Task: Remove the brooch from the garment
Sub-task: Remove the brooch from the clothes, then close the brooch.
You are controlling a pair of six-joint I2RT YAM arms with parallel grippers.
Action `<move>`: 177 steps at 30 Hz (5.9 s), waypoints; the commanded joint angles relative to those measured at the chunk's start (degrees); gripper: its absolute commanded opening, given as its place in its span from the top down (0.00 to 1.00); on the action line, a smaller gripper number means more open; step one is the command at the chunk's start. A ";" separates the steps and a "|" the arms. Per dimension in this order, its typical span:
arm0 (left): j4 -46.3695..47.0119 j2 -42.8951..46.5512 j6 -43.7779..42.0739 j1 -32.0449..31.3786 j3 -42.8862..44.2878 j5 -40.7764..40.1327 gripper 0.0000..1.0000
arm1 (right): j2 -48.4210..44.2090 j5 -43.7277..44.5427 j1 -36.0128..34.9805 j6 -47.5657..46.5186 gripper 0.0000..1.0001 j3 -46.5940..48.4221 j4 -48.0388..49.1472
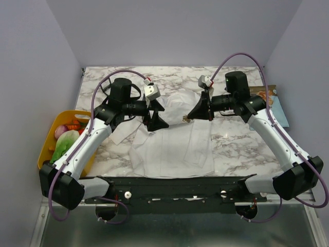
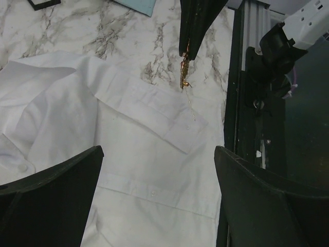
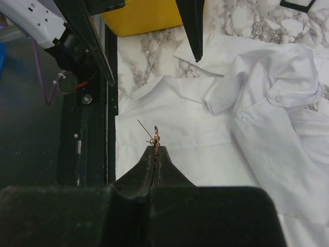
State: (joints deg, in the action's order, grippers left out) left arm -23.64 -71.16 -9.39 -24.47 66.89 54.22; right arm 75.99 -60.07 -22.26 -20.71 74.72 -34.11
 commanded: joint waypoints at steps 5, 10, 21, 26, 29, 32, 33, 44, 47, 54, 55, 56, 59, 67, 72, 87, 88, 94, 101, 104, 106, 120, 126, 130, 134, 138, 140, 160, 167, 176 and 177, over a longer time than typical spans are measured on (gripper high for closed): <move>5.88 -0.04 3.50 0.21 -2.47 -0.77 0.01 | -0.66 -11.01 0.29 1.37 0.99 0.60 -0.17; 7.11 -0.56 4.38 0.21 -2.91 -4.03 0.01 | -1.37 -11.82 0.29 6.53 0.99 0.26 4.04; 8.79 -1.62 6.57 0.12 -3.44 -1.31 0.01 | 0.92 -5.93 -2.35 16.58 1.00 0.52 13.89; 9.75 -1.53 6.93 0.12 -4.05 -0.95 0.01 | 2.41 -0.68 -4.80 15.97 0.99 1.13 13.89; 10.19 -1.53 7.28 0.12 -4.40 -0.78 0.01 | 3.81 3.02 -5.77 16.49 1.00 1.74 13.98; 10.45 -1.88 7.54 0.12 -4.40 -0.34 0.01 | 4.78 6.61 -7.44 16.84 1.00 2.36 13.89; 10.54 -2.06 7.98 0.12 -4.49 -0.08 0.01 | 4.87 7.85 -7.88 16.67 1.00 2.45 13.89; 11.95 -2.50 8.51 0.12 -5.28 0.01 0.01 | 5.66 14.29 -10.78 18.33 1.00 2.54 15.56; 12.12 -2.58 8.77 0.12 -5.19 -0.86 0.01 | 5.84 12.27 -11.22 18.43 0.99 2.62 15.30; 12.74 -2.67 9.12 0.12 -5.02 -4.03 0.01 | 6.37 6.64 -13.15 15.70 1.00 3.77 10.83; 12.74 -2.85 9.12 0.12 -5.02 -4.29 0.01 | 6.45 6.29 -13.42 15.09 1.00 4.03 10.29; 12.83 -2.76 9.12 0.12 -5.02 -4.56 0.01 | 6.54 6.11 -14.12 14.21 1.00 4.12 9.77; 12.74 -2.67 9.12 0.21 -5.11 -4.65 0.01 | 6.72 5.49 -14.48 13.59 1.00 4.30 9.06; 13.70 -1.97 9.12 1.26 -5.63 -1.23 0.01 | 5.49 13.83 -14.48 13.06 1.00 4.91 8.01; 15.99 -0.83 12.55 2.93 -6.25 4.31 0.01 | 7.07 20.34 -14.48 8.85 1.00 10.09 -0.68; 18.19 -0.92 15.19 3.64 -5.90 11.35 0.01 | 9.36 12.53 -14.48 8.40 1.00 10.97 -4.30; 18.28 -0.83 15.01 3.64 -6.25 12.05 0.01 | 9.36 12.18 -14.48 8.32 1.00 11.15 -4.56; 18.36 -0.83 14.92 3.46 -6.60 14.34 0.01 | 8.92 7.96 -14.39 8.58 0.99 12.73 -5.79; 14.77 -1.27 11.77 2.32 -5.28 15.31 0.05 | 8.57 4.61 -14.48 9.28 0.99 13.52 -5.97; 12.92 -1.44 10.09 1.88 -4.58 14.60 0.06 | 9.00 5.32 -14.39 9.37 1.00 13.44 -5.53; 12.65 -1.62 10.00 1.71 -4.58 14.17 0.06 | 9.27 5.67 -14.39 9.63 1.00 13.35 -5.27; 10.28 -2.94 7.02 0.04 -3.00 11.35 0.21 | 10.59 5.85 -14.39 10.16 1.00 13.52 -4.74; 8.17 -2.50 4.64 0.04 -2.91 12.14 0.21 | 10.41 5.67 -14.04 9.90 0.99 13.26 -4.74; 8.43 -2.58 4.64 0.04 -3.00 11.27 0.22 | 10.32 5.06 -13.86 10.16 1.00 13.26 -4.74; 9.75 -3.02 5.96 0.04 -2.65 9.33 0.31 | 10.41 4.79 -13.77 9.99 0.99 13.17 -4.74; 10.54 -3.55 7.28 -0.05 -2.21 9.24 0.32 | 10.76 4.62 -13.86 9.99 1.00 13.00 -4.65; 10.72 -3.55 7.37 -0.05 -2.03 8.98 0.38 | 11.02 4.53 -13.77 9.99 1.00 13.00 -4.74; 12.74 -3.90 8.33 0.30 -3.26 2.30 0.65 | 10.06 4.61 -13.77 9.02 1.00 11.77 -4.65; 15.11 -3.99 11.49 1.44 -3.87 3.88 0.68 | 9.80 4.79 -13.77 9.02 1.00 11.85 -4.74; 16.61 -4.25 13.34 2.58 -4.49 5.72 0.68 | 9.18 4.79 -13.42 8.93 1.00 11.24 -4.39; 16.69 -4.25 13.43 2.93 -4.58 6.07 0.67 | 9.27 4.88 -13.42 8.93 0.99 10.98 -4.21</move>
State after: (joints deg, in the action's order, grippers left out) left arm -11.38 -74.41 3.51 -23.53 63.16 62.67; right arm 86.67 -51.46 -35.09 -12.56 86.74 -35.75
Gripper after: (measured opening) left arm 0.324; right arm 0.013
